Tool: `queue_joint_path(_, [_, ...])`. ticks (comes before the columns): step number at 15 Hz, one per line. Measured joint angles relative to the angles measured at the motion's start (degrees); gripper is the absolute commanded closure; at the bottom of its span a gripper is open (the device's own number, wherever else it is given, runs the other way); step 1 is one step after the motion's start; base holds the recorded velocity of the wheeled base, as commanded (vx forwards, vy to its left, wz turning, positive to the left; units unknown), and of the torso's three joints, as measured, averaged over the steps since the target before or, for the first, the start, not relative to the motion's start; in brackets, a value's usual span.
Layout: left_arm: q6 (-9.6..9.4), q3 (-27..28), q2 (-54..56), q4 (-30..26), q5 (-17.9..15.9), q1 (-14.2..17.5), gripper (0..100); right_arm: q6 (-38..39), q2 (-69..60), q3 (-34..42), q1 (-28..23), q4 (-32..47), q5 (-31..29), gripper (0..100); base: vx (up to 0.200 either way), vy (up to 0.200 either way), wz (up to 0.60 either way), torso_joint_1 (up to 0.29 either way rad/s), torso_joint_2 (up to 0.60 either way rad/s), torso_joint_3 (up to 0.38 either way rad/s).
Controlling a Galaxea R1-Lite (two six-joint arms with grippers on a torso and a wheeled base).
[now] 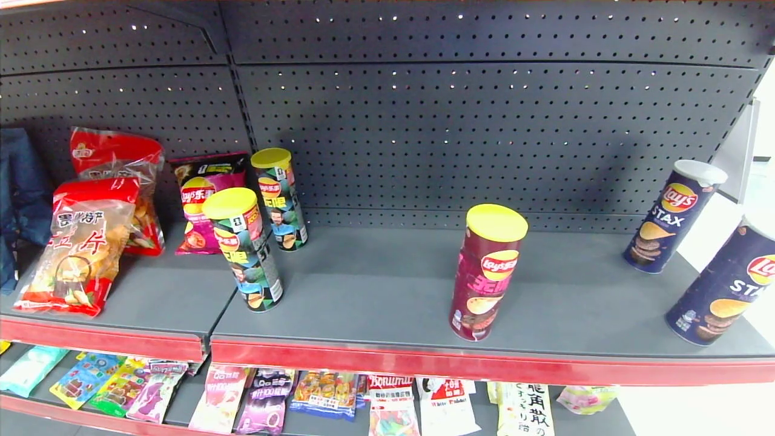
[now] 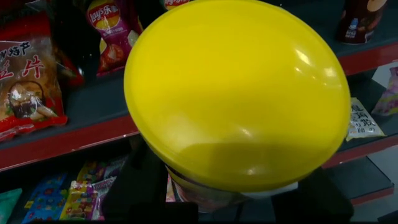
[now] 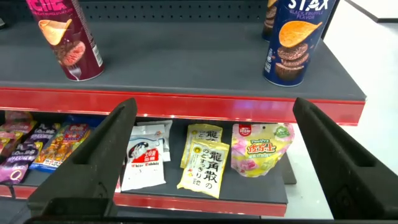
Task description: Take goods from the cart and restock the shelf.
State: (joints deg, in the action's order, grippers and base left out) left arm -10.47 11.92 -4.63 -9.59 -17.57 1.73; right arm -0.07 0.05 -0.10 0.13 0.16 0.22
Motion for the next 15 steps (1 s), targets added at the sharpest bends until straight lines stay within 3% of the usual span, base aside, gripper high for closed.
queue_joint_path(5, [-0.83,0.5,-0.3,0.0,0.7,0.4,100,0.0,0.0,0.0,0.0,0.0,0.1,0,0.000,0.000,0.00,0.000,0.00,0.000])
queue_joint_path(8, [-2.99,0.0,-0.5,-0.3,2.3,0.5,100,-0.1,0.0,0.0,0.0,0.0,0.2,0,0.000,0.000,0.00,0.000,0.00,0.000])
queue_joint_path(15, [-3.43,0.0,-0.6,-0.9,3.4,0.3,100,-0.1,0.0,0.0,0.0,0.0,0.3,0,0.000,0.000,0.00,0.000,0.00,0.000])
